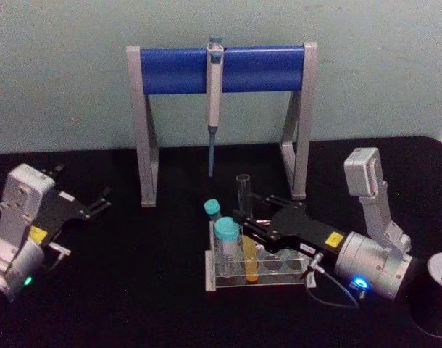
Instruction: Pick up the test tube from the test tube rack, shake it, then place it back into the test tube rack.
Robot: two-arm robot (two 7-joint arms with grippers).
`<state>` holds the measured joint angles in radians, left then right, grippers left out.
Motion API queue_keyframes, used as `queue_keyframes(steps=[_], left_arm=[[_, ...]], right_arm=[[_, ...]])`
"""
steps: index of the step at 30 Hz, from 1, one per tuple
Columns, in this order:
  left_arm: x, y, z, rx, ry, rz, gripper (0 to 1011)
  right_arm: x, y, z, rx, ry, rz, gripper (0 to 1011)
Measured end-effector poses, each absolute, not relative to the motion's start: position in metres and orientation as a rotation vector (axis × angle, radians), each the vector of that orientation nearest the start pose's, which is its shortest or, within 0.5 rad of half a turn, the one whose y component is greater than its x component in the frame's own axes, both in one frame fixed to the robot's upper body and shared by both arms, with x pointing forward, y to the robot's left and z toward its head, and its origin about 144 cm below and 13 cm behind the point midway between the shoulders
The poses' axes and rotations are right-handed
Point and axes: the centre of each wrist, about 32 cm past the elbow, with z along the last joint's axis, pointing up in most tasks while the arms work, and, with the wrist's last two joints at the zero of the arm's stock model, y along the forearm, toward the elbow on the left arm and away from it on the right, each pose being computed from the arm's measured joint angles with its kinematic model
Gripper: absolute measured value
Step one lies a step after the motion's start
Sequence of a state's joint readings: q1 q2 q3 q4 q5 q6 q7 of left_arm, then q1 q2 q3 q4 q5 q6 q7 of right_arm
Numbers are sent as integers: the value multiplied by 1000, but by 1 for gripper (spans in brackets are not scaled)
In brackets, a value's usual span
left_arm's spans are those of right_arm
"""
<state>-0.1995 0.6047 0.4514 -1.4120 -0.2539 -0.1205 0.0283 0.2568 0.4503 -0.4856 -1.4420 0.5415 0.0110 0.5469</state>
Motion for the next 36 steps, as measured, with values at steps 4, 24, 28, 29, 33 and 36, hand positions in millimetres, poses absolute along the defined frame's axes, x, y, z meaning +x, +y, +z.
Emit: queue_keyframes(steps=[4,24,28,29,33,36], left_arm=[[489,310,1140,304,-285,1248,1001],[489,310,1140,304,-285,1248,1001],[489,310,1140,304,-285,1248,1001],[489,310,1140,304,-285,1248,1001],[489,310,1140,304,-285,1248,1001],[489,310,1140,305,-285,1248,1001]], right_arm=[[503,-239,1154,-41,91,-653,593],[503,-239,1154,-38,91,-653,1000],[503,-239,1155,-38,89,-653,1000],[504,-238,1157,-38,80,-651,1000],[504,-238,1167,-35,32,-648,1000],[504,-238,1180,-24,-20,-651,1000]])
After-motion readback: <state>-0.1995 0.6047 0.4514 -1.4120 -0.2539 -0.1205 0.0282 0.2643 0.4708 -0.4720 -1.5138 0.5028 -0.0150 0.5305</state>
